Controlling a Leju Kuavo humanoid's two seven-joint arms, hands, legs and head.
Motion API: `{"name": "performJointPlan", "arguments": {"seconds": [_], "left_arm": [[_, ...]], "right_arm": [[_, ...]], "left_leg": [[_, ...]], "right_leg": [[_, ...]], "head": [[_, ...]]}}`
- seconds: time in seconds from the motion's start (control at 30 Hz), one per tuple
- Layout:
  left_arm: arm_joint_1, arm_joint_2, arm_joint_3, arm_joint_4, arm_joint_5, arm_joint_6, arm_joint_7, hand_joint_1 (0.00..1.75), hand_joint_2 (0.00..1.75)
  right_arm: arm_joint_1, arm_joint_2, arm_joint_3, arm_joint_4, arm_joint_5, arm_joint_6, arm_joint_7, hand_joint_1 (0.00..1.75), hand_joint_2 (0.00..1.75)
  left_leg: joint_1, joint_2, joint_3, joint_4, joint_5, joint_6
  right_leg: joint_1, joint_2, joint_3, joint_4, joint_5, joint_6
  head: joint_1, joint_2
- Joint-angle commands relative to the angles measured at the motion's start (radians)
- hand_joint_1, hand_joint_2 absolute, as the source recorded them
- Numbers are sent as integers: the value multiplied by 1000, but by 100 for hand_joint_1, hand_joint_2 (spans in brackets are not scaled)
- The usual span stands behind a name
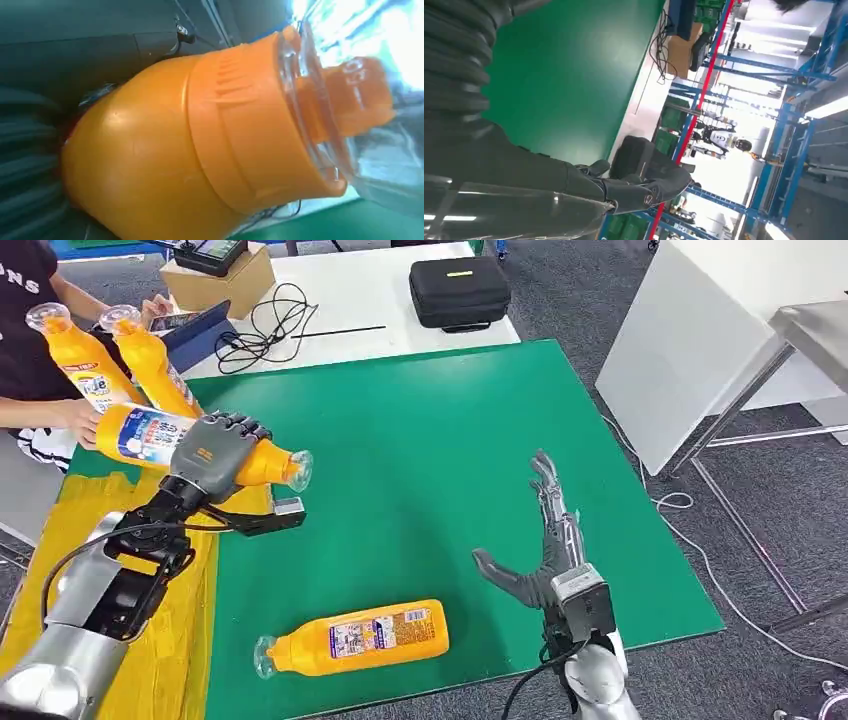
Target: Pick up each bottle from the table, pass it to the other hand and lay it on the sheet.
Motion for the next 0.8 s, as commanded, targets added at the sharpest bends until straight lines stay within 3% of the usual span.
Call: {"name": "performJointPlan", "arguments": {"seconds": [0.03,0.2,0.47,0.5,0.53,0.57,0.67,0.7,0.8], "left_arm": [[-158,7,-14,394,-69,-42,125,175,175],[-198,-24,50,536,-38,-105,145,175,175],[-186,-26,92,596,-6,-153,141,173,175],[-183,-23,89,600,-19,-156,164,106,175],[-179,-20,88,605,-28,-156,183,9,175],[-174,-17,92,617,-34,-169,199,0,175],[-170,-7,75,635,-67,-192,228,0,175],[-169,-8,77,640,-69,-195,236,0,0],[-160,-20,90,641,-63,-179,222,0,0]], "right_arm": [[4,32,-41,14,66,-6,27,0,175],[-9,38,-42,21,99,-22,48,0,175],[-39,37,-28,61,110,-35,63,0,175],[-38,41,-27,60,115,-41,66,0,175],[-37,44,-25,59,122,-44,70,0,175],[-34,49,-23,56,130,-47,74,0,175],[-33,55,-20,57,140,-48,78,0,175],[-33,56,-21,58,142,-48,78,0,175],[-30,54,-28,65,143,-51,78,0,175]], "left_leg": [[2,1,6,1,-3,-2],[1,3,6,1,-3,-3],[1,2,3,0,-1,-1],[2,3,6,1,-3,-2],[2,3,4,1,-2,-2],[1,2,4,0,-2,-2],[2,4,6,0,-3,-2],[1,3,4,0,-2,-2],[2,2,4,0,-2,-2]], "right_leg": [[2,-1,6,0,-2,-2],[2,1,6,0,-2,-2],[1,1,3,0,-1,-1],[3,1,7,0,-3,-1],[3,1,5,-1,-2,-1],[2,1,4,0,-1,-1],[2,2,6,0,-2,-1],[2,2,4,0,-1,-1],[2,0,4,-1,-1,-1]], "head": [[0,0],[0,0],[0,0],[0,0],[0,0],[0,0],[0,0],[0,0],[0,0]]}}
